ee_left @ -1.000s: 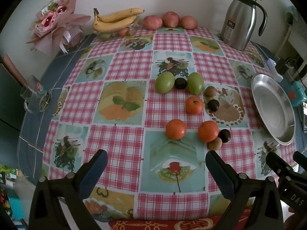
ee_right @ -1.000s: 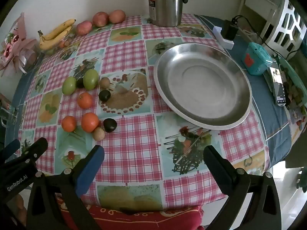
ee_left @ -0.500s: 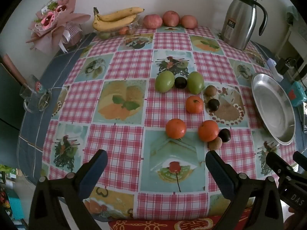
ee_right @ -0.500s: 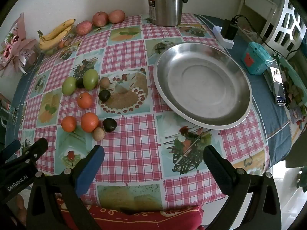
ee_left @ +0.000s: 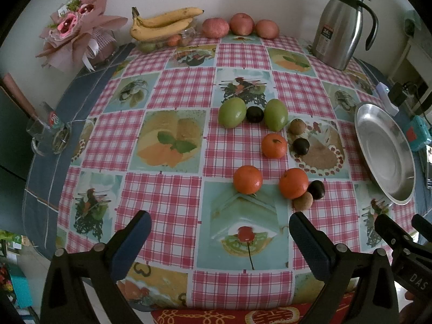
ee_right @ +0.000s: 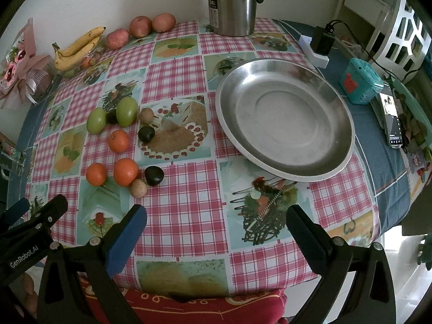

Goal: Organize fruits

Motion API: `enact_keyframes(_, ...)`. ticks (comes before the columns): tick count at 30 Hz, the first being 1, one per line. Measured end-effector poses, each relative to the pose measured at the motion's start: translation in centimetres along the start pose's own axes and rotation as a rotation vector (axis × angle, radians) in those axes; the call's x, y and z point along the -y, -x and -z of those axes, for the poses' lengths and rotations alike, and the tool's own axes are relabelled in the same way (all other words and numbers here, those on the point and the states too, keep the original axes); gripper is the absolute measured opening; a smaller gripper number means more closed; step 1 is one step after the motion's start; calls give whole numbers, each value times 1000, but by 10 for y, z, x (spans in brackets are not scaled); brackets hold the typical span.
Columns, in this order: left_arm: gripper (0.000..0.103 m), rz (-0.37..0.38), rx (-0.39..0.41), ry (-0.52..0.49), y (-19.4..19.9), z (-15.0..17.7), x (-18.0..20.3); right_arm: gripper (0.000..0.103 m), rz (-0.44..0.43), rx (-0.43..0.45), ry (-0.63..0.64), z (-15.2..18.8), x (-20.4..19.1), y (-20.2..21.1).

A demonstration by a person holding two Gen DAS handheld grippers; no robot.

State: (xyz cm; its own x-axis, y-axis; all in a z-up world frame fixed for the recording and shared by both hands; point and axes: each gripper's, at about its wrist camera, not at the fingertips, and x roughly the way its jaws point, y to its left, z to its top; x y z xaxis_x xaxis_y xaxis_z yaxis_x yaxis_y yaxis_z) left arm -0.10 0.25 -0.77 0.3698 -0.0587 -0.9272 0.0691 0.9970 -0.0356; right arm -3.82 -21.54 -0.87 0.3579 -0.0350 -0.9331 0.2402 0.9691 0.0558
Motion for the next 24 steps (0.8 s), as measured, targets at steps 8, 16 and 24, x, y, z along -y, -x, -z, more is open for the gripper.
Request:
enact_keyframes(8,103,-25,31,-8,0,0,1,103,1,-1,0,0,0,0)
enact_keyframes(16,103,-30,28,-8,-2,-1,1,103,3,-1,1,-1,0,0)
enact_keyframes(24,103,60,100,78,3,-22,-7,103,-65,38,-1,-8,-5,-1)
